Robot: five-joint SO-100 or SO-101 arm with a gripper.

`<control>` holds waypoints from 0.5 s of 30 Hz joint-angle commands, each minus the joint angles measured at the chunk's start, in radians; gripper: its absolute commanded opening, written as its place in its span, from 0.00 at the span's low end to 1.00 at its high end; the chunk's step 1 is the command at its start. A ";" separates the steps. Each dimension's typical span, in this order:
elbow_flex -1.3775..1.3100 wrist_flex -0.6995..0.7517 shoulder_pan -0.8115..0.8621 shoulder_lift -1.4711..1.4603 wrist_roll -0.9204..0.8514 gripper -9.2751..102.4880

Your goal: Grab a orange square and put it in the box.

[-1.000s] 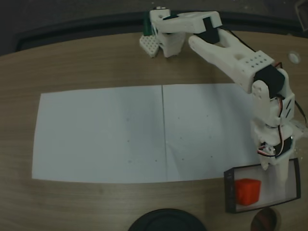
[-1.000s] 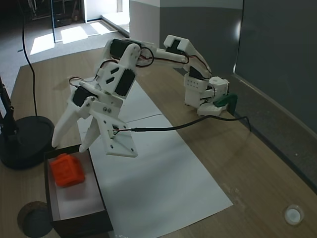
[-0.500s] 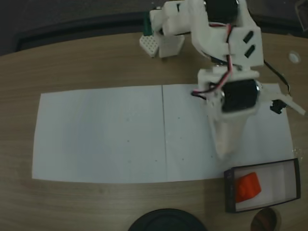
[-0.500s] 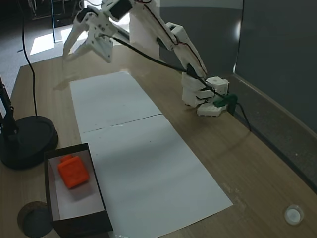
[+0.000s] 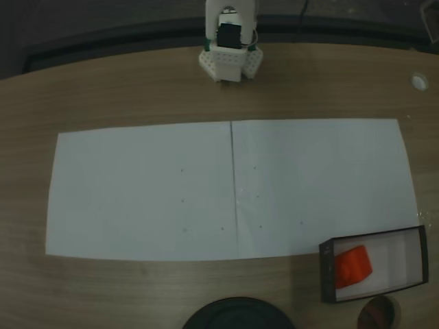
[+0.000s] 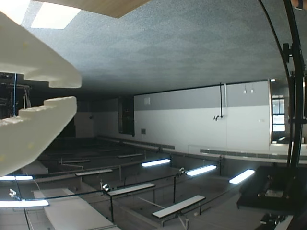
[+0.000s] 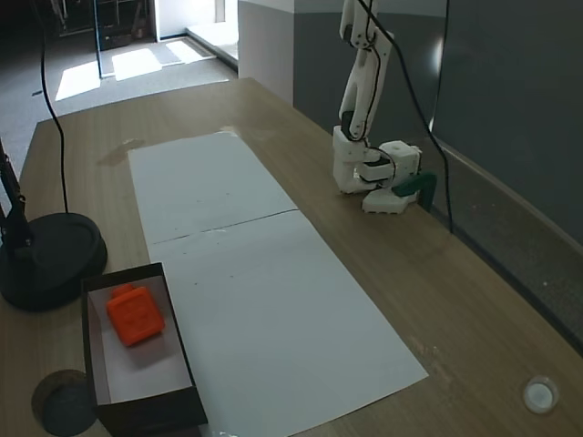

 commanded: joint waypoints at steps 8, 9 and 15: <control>0.784 -0.011 0.005 0.779 0.002 0.08; 0.865 -0.015 0.005 0.839 0.002 0.08; 1.261 -0.126 0.011 1.144 0.000 0.08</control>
